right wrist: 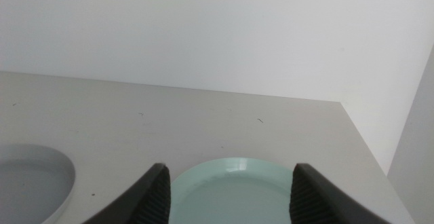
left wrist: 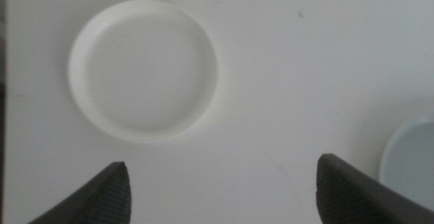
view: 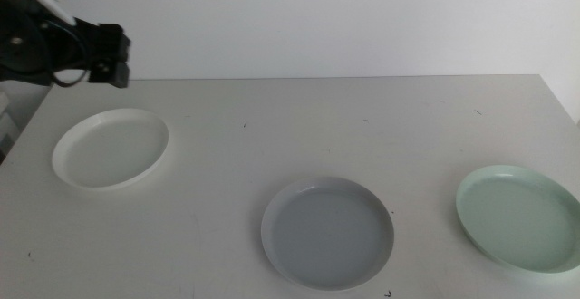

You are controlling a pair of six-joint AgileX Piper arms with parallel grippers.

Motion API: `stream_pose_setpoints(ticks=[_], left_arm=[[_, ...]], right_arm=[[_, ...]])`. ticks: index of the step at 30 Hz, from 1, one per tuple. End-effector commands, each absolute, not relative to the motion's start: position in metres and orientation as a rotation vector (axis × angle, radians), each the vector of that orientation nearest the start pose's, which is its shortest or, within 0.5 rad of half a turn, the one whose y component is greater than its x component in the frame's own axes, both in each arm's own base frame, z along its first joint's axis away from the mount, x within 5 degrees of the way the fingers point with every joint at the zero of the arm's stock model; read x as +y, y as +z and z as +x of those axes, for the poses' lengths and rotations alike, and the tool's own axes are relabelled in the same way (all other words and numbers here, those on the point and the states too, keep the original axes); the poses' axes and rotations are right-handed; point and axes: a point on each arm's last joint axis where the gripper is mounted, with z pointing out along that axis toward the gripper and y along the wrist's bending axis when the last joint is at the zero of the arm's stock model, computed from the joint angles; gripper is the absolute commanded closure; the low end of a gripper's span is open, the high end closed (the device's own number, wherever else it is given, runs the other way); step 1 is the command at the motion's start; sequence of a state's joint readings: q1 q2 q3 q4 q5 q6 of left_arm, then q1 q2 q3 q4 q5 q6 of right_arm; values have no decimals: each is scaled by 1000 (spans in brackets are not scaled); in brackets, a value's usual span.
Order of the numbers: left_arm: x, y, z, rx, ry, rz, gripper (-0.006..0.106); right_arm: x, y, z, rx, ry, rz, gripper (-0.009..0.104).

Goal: Stack the three bowls on top of each other.

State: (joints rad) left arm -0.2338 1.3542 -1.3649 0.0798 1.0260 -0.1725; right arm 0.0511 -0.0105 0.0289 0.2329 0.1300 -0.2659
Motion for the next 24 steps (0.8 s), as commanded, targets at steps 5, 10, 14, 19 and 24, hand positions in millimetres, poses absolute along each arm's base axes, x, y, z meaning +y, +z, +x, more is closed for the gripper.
stream_pose_setpoints(ticks=[5, 10, 14, 19, 24], left_arm=[[-5, 408, 265, 2384, -7, -33, -5], [27, 401, 280, 2402, -35, -113, -5], [50, 388, 302, 2430, -99, -160, -5], [73, 360, 340, 2495, -116, -162, -5], [89, 327, 374, 2539, -101, -150, -5]], right_arm=[[4, 201, 57, 1550, 3, -86, 49], [4, 201, 57, 1550, 3, -86, 49], [4, 201, 57, 1550, 3, -86, 49], [4, 201, 57, 1550, 3, -86, 49], [4, 201, 57, 1550, 3, -86, 49]])
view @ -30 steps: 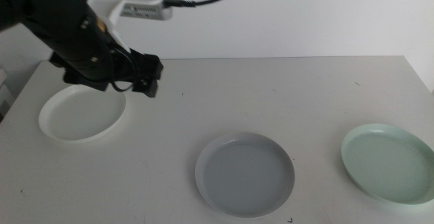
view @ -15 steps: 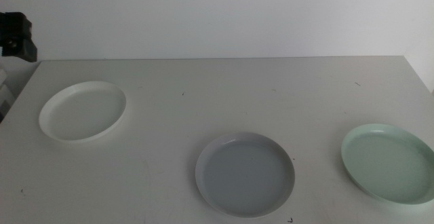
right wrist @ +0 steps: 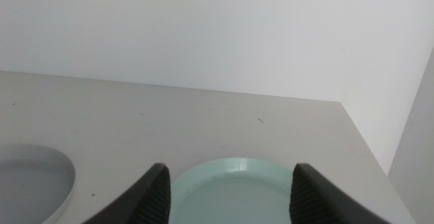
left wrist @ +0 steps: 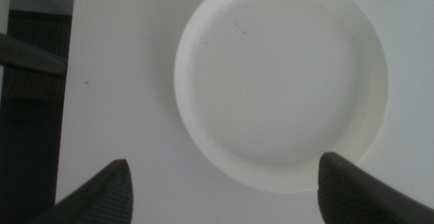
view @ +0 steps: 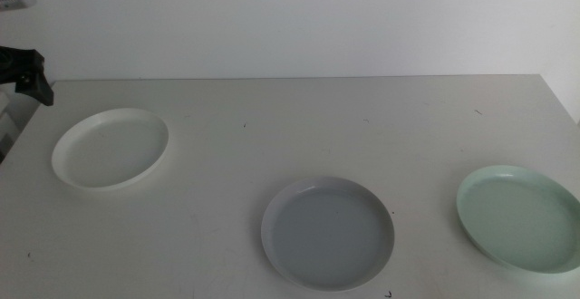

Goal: Stack the three bowls on top of each other.

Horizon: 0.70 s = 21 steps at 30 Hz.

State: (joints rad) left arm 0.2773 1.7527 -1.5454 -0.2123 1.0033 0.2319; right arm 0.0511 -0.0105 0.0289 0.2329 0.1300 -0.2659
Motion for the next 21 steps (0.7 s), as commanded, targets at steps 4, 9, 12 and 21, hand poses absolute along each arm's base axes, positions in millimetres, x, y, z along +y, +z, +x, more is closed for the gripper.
stream_pose_setpoints(ticks=[4, 9, 12, 21], left_arm=[[96, 300, 399, 2574, -98, -93, -5], [103, 273, 423, 2611, -106, -80, -5], [106, 256, 435, 2631, -125, -91, -5], [108, 213, 453, 2671, -174, -76, -5]], right_arm=[[4, 201, 57, 1550, 3, -86, 49], [4, 201, 57, 1550, 3, -86, 49], [4, 201, 57, 1550, 3, -86, 49], [4, 201, 57, 1550, 3, -86, 49]])
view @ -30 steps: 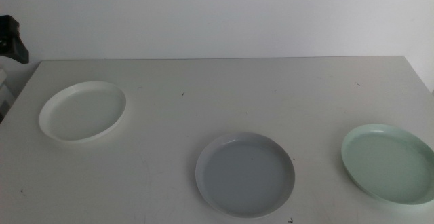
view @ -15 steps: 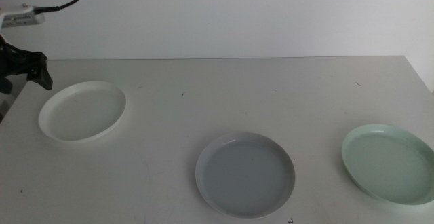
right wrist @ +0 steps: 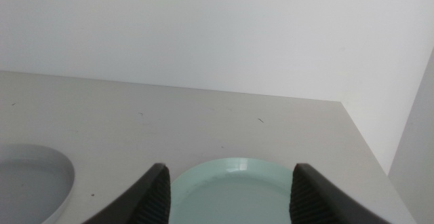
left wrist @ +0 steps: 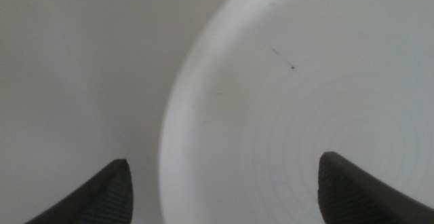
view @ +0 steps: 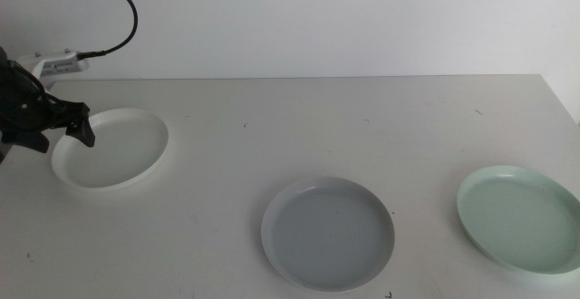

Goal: Stack the three bowls on top of each other.

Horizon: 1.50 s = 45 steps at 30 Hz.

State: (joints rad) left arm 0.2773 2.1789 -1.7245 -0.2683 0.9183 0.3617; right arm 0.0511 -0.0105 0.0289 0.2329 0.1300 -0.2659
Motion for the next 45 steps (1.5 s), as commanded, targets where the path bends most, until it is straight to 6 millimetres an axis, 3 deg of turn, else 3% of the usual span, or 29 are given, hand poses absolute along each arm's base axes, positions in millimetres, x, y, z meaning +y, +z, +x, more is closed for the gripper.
stream_pose_setpoints(ticks=[1, 6, 9, 11, 20, 26, 29, 36, 40, 45], left_arm=[[109, 210, 454, 2677, -177, -78, -5], [109, 198, 456, 2695, -182, -84, -3], [109, 194, 456, 2706, -188, -85, 9], [109, 193, 456, 2713, -192, -86, 22], [109, 192, 455, 2726, -197, -104, 99], [107, 206, 450, 2731, -221, -141, 100], [103, 224, 441, 2734, -234, -124, 100], [88, 261, 397, 2638, -251, -176, 100], [69, 281, 366, 2593, -302, -180, 100], [28, 301, 343, 2578, -351, -112, 100]], right_arm=[[4, 201, 57, 1550, 3, -86, 49], [4, 201, 57, 1550, 3, -86, 49], [4, 201, 57, 1550, 3, -86, 49], [4, 201, 57, 1550, 3, -86, 49], [4, 201, 57, 1550, 3, -86, 49], [4, 201, 57, 1550, 3, -86, 49], [4, 201, 57, 1550, 3, -86, 49], [4, 201, 57, 1550, 3, -86, 49], [4, 201, 57, 1550, 3, -86, 49], [4, 201, 57, 1550, 3, -86, 49]])
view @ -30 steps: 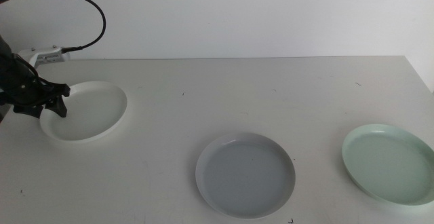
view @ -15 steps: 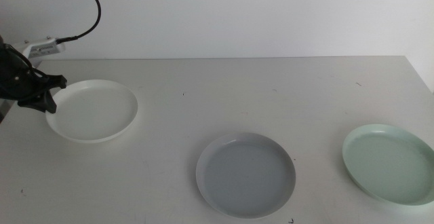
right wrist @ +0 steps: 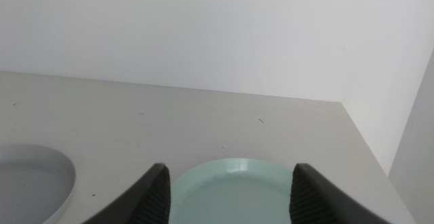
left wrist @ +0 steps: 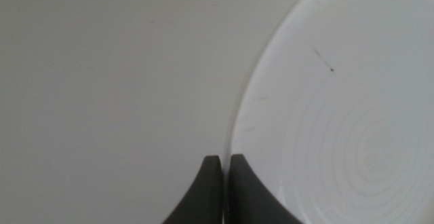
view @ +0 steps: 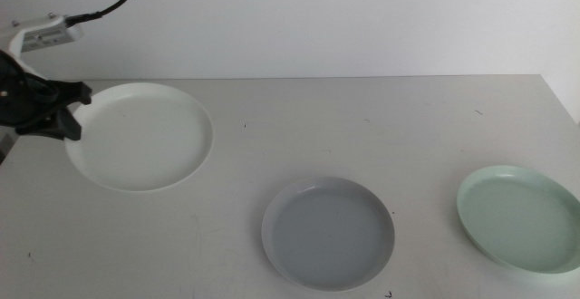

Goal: Stack the three bowls on top of each other.

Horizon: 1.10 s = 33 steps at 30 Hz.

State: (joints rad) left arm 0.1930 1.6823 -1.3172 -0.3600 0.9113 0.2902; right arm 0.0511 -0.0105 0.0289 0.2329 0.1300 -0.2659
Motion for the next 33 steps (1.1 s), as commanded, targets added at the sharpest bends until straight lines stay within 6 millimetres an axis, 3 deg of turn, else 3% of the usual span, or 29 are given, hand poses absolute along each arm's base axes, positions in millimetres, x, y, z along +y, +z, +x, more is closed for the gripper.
stream_pose_setpoints(ticks=[1, 11, 17, 24, 33], left_arm=[[17, 303, 340, 2578, -369, -98, 100], [-95, 302, 330, 2603, -533, 132, 100], [-145, 287, 324, 2629, -587, 247, 100], [-182, 263, 324, 2634, -602, 336, 100], [-194, 229, 335, 2698, -609, 313, 100]], right_arm=[[4, 201, 57, 1550, 3, -86, 49], [4, 201, 57, 1550, 3, -86, 49], [4, 201, 57, 1550, 3, -86, 49], [4, 201, 57, 1550, 3, -86, 49], [4, 201, 57, 1550, 3, -86, 49]])
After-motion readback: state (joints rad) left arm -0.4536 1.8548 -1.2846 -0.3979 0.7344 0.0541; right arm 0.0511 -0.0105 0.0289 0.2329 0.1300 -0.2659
